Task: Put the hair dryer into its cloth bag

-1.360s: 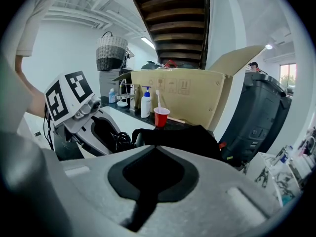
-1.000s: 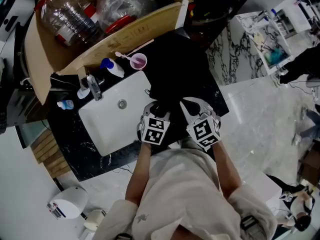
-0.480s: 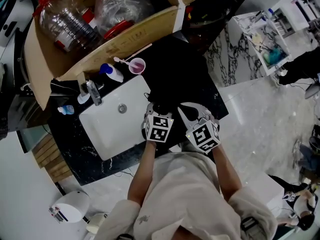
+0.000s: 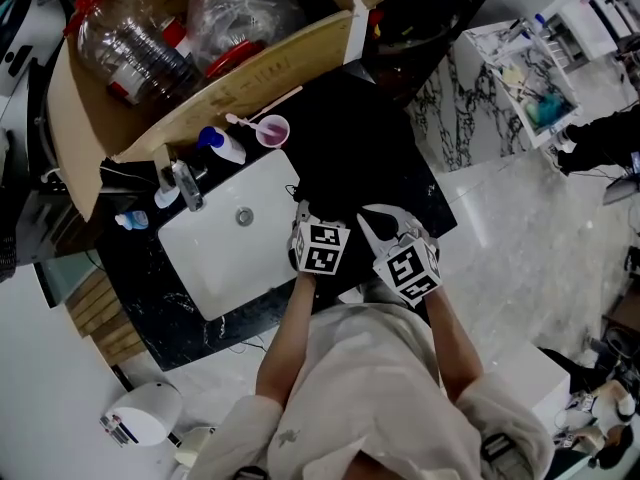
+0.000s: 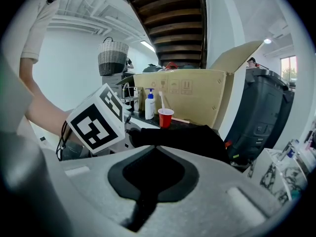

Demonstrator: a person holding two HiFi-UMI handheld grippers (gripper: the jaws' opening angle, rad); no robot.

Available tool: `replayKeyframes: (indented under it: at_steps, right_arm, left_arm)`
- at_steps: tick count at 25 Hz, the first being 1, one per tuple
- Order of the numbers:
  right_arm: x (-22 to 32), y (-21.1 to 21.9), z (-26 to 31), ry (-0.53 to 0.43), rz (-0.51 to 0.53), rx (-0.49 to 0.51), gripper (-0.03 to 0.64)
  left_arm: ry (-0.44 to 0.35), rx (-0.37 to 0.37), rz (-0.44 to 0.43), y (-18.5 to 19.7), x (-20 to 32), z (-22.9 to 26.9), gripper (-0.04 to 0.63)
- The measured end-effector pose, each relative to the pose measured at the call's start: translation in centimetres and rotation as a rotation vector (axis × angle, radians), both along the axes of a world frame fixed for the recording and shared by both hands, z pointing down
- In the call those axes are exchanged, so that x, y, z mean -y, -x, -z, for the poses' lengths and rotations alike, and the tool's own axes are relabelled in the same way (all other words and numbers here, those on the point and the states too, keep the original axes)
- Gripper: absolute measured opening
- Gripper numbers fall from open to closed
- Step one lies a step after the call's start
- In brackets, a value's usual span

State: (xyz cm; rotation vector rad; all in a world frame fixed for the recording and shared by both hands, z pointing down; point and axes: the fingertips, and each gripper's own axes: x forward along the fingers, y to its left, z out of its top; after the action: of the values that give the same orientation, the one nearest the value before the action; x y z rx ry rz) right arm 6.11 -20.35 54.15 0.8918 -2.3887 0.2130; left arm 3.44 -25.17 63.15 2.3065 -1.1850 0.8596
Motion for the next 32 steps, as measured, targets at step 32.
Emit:
replayKeyframes:
  at_steps: [32]
  right_arm:
    - [-0.4, -0.3, -0.5, -0.017, -0.033, -0.03, 0.008]
  left_arm:
    - [-0.029, 0.091, -0.143, 2.9, -5.5, 2.0, 0.293]
